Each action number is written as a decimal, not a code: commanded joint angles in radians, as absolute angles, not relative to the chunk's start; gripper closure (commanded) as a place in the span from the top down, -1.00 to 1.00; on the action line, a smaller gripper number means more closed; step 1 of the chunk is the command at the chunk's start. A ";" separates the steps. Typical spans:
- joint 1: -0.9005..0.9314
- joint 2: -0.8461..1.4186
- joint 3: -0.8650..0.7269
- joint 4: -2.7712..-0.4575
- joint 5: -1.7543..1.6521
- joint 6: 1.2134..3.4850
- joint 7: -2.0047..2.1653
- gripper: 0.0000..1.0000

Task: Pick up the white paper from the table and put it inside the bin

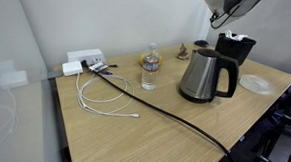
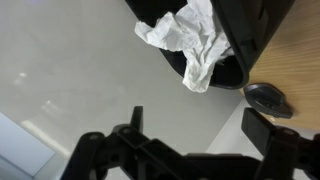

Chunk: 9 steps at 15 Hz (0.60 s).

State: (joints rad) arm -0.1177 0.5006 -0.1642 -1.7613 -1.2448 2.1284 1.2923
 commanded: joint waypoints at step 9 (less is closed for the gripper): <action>-0.139 0.505 -0.156 -1.679 -1.050 2.054 1.197 1.00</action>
State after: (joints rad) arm -0.1218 0.5013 -0.1653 -1.7200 -1.1337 2.0999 1.2596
